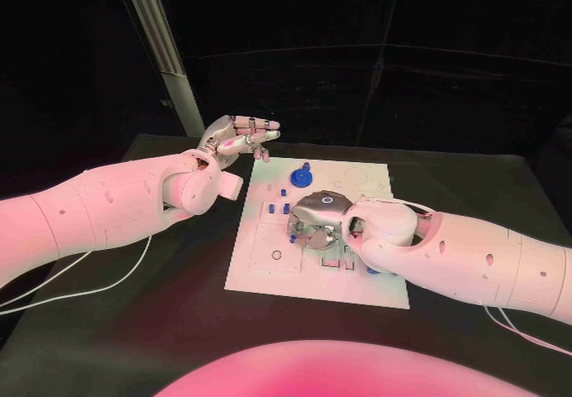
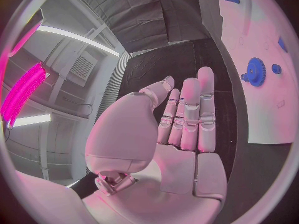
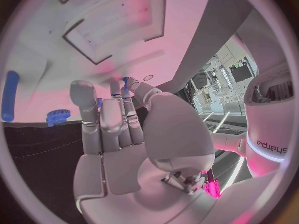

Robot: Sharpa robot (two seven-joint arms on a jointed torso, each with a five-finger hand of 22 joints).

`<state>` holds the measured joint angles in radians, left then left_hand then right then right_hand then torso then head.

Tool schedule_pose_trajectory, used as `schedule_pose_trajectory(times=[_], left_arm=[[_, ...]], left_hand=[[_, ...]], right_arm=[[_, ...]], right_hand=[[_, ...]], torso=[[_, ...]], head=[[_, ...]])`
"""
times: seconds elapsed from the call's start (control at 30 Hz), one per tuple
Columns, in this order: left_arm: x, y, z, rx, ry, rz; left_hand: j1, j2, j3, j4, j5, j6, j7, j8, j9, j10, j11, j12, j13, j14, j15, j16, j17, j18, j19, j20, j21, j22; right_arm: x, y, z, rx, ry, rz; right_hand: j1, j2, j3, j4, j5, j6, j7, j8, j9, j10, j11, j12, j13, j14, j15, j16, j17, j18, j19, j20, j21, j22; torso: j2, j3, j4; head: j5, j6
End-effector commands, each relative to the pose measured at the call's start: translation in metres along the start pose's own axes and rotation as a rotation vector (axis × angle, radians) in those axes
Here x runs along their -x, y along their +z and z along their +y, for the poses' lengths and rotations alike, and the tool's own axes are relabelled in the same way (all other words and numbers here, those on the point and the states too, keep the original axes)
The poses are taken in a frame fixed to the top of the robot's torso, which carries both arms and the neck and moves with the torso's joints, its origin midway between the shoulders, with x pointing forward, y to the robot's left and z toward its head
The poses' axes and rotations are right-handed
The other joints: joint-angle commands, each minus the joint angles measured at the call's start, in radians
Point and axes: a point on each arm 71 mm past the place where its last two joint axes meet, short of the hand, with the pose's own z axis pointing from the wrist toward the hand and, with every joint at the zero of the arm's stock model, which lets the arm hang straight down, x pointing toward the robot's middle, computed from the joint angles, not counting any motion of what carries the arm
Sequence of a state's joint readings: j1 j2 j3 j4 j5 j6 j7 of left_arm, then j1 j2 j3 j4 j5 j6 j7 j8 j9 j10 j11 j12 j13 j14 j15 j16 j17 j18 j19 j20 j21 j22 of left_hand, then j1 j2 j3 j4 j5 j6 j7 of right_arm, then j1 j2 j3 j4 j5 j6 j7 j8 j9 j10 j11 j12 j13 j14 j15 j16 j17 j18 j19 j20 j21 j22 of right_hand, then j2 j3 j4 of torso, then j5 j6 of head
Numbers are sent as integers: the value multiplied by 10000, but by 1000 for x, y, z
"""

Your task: Assemble the parts on the task board

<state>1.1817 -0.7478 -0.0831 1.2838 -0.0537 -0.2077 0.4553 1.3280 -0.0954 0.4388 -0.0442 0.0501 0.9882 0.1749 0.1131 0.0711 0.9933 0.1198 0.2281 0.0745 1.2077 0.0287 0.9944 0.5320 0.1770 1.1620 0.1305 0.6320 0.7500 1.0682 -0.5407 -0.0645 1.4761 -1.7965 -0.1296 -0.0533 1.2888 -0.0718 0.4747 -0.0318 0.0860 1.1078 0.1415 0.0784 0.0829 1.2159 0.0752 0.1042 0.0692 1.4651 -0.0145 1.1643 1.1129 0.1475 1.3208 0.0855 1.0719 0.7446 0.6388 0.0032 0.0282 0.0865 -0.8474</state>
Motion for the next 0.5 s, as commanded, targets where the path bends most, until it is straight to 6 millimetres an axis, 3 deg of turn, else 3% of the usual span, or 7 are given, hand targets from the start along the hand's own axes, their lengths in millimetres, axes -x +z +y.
schedule_pose_trajectory(times=[0.03, 0.2, 0.4, 0.5], left_arm=[[-1, 1, -1, -19, -65, 116], [-1, 1, -1, 0, -67, 124], [-1, 1, -1, 16, -71, 133], [-2, 1, -1, 26, -76, 143]], left_hand=[[64, 21, -43, 7, 32, -18, 53, 61, -15, -67, 4, 52, -13, -44, 17, -50, -9, 64, -1, -18, -54, -9], [64, 21, -43, 7, 32, -18, 53, 61, -15, -67, 4, 52, -13, -44, 17, -50, -9, 64, -1, -18, -54, -9], [67, 22, -53, 4, 31, -25, 55, 64, -15, -92, 8, 60, -16, -47, 18, -50, -18, 63, 3, -17, -61, -16], [67, 22, -53, 4, 31, -25, 55, 64, -15, -92, 8, 60, -16, -47, 18, -50, -18, 63, 3, -17, -61, -16]], right_arm=[[-1, 0, -1, -32, -199, 202], [1, 0, -1, 22, -120, -122], [5, -1, -1, 146, 56, -690], [8, -4, -2, 283, 169, -1137]], right_hand=[[-167, -114, -144, 60, 129, -225, 97, -138, -69, -390, 69, -210, -50, 361, 65, 12, -57, -85, -116, 41, 13, -65], [-234, -212, -263, 108, 175, -333, 149, -147, -91, -553, 138, -294, -37, 324, 118, -27, -130, -64, -202, 101, -52, -168], [-236, -377, -653, 166, 175, -1354, 378, -168, -183, -1418, 371, -356, -47, 135, 309, -352, -570, 70, -643, 280, -557, -914], [-139, -406, -780, 121, 279, -1538, 390, -162, -175, -1667, 401, -327, -47, 67, 336, -465, -725, 105, -749, 320, -677, -1081]], torso=[[1, 2, -2], [-2, 3, 7], [-3, 3, 0], [-4, 6, 2]], head=[[-10, -7], [-59, 56], [-64, 68], [-74, 93]])
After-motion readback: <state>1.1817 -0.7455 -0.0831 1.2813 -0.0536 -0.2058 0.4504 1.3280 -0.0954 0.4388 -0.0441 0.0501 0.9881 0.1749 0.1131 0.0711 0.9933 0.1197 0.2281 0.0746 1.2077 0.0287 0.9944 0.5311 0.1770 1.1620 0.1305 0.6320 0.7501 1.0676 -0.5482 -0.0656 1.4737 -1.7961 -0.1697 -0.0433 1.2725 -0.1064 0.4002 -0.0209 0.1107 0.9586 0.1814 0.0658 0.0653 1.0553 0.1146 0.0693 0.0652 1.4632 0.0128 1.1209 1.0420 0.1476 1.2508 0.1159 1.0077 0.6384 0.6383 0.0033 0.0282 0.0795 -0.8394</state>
